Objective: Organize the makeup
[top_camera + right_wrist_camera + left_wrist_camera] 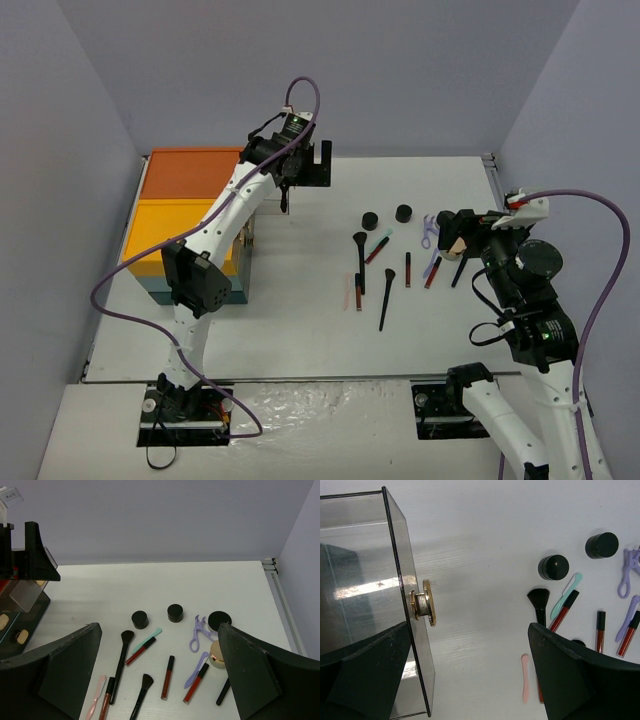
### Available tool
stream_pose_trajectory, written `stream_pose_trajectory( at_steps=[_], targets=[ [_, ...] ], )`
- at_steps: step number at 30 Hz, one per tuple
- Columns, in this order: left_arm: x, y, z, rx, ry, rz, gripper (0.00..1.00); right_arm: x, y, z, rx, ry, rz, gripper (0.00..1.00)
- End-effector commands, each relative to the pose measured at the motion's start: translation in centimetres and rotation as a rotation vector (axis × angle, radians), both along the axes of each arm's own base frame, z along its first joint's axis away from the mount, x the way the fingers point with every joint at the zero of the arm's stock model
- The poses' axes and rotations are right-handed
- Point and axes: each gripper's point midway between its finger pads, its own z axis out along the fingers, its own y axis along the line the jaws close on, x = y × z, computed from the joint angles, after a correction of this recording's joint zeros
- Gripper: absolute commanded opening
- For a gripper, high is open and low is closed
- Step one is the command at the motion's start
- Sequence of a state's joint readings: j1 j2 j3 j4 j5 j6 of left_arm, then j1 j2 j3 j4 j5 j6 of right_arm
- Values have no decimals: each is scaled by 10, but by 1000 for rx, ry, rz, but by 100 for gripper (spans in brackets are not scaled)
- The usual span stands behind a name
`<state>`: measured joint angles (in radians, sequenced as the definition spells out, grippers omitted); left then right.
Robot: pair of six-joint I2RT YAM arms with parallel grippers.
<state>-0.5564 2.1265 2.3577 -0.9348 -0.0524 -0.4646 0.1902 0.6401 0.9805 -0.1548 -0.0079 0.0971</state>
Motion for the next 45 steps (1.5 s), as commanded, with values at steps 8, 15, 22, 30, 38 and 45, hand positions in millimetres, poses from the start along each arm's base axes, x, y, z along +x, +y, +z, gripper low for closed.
stream_pose_trajectory(
  at_steps=[8,15,22,30,38,45],
  targets=[
    [1,-23,65,-166,-137,-28,97,-2,2,14,5,-58,14,100],
    [-7,-4,95,-124,-206,-15,97,-2,-1,12,9,-48,-4,100],
    [-27,40,139,-17,-331,31,97,11,-7,-8,45,45,-69,100],
    [-70,82,159,40,-410,31,97,37,-20,-88,48,402,-230,100],
    [-130,134,128,104,-393,72,97,49,-9,-179,107,638,-269,86],
    [-176,194,101,187,-407,201,97,64,5,-236,162,752,-277,69]
  ],
)
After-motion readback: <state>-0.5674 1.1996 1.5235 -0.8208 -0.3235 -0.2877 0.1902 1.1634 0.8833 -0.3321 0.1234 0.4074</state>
